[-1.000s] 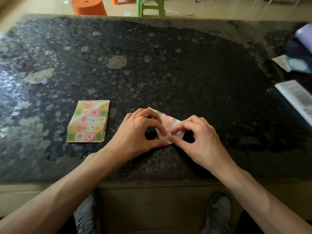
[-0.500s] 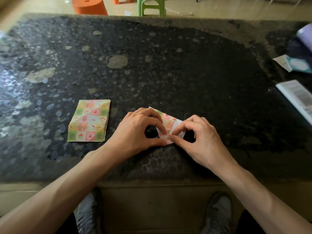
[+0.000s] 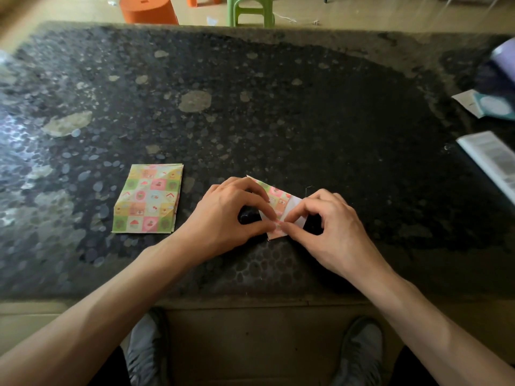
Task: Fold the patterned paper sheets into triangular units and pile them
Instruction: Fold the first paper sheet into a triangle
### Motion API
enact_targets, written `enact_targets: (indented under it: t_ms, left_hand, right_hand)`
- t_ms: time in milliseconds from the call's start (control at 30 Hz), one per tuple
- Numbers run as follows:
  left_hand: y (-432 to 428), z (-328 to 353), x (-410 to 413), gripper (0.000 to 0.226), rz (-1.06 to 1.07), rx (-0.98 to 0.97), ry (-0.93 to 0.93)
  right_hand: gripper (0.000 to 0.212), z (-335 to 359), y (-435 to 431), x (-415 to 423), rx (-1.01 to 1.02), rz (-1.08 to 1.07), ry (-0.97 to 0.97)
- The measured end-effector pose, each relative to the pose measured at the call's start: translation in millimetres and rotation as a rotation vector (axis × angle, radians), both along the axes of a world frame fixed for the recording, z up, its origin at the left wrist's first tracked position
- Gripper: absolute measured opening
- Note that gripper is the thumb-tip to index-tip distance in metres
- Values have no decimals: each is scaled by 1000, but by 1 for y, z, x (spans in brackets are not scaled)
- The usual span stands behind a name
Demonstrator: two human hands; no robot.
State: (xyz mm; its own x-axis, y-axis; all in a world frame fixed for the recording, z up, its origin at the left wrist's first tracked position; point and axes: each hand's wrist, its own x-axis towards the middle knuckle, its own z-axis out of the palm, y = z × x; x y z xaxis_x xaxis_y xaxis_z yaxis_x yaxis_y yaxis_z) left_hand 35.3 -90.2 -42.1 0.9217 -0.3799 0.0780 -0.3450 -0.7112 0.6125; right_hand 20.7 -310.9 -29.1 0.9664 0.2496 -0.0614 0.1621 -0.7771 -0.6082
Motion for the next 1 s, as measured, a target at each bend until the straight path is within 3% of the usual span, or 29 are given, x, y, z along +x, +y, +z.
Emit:
enact_targets:
  t_ms: [167, 500, 667, 1000]
  left_hand:
    - [-7, -5, -6, 35, 51, 34, -67]
    - [-2, -2, -3, 33, -1, 50, -20]
    - [-3, 0, -4, 29, -7, 78, -27]
    - [-3, 1, -3, 42, -5, 92, -66]
  right_hand:
    - [11, -2, -1, 0, -3, -1, -4]
    - [11, -3, -1, 0, -9, 6, -10]
    - [28, -4, -1, -4, -30, 36, -11]
    - [29, -8, 1, -6, -6, 48, -46]
